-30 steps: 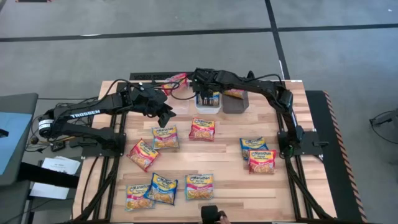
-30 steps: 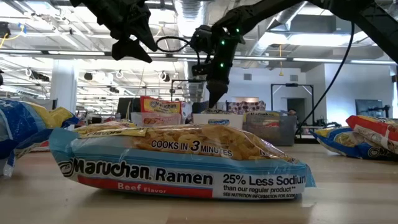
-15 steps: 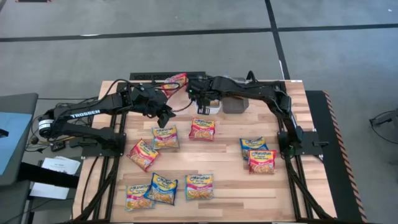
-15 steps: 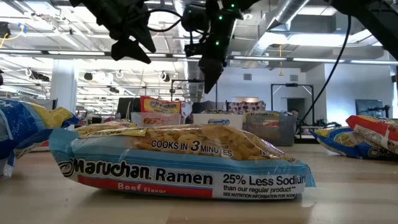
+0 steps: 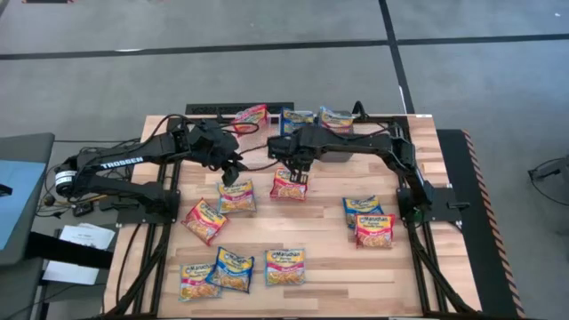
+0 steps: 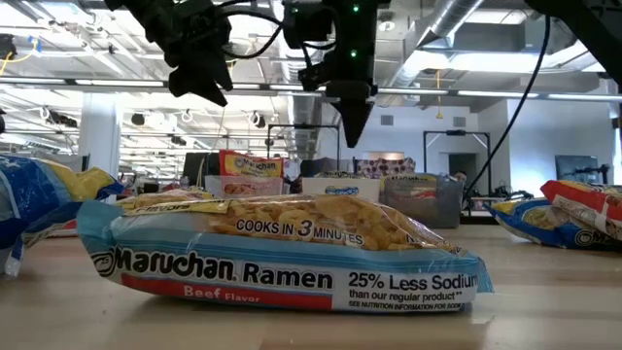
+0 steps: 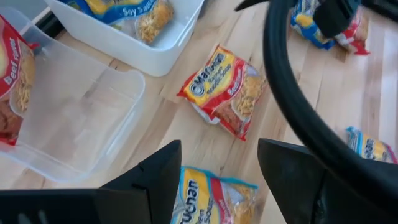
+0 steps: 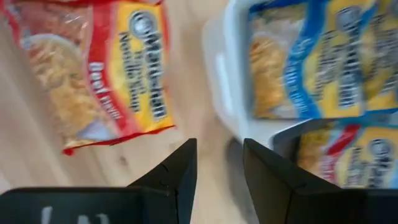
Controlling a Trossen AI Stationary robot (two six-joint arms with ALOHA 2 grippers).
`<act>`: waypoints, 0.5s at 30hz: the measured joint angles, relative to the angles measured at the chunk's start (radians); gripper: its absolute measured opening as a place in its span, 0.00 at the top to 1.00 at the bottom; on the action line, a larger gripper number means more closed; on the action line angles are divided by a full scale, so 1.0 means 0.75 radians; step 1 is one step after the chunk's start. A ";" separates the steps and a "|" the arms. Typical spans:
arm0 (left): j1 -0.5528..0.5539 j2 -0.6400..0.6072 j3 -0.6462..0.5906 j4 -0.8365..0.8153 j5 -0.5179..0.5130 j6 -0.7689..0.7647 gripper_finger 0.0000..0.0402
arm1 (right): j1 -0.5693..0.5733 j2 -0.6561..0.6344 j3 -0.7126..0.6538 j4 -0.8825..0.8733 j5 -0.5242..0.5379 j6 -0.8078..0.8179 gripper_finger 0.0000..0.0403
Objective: Sort Maruchan noodles
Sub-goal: Put the red noodle pack into the transparent bin
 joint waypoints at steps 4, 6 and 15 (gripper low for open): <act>0.000 0.000 0.000 -0.032 0.001 0.029 0.50 | 0.072 0.001 -0.063 -0.098 -0.001 0.057 0.62; -0.001 0.001 0.000 -0.052 0.002 0.043 0.50 | 0.116 0.000 -0.114 -0.110 -0.002 0.092 0.62; -0.027 0.000 0.000 -0.076 0.001 0.065 0.50 | 0.366 0.001 -0.265 -0.169 -0.006 0.303 0.62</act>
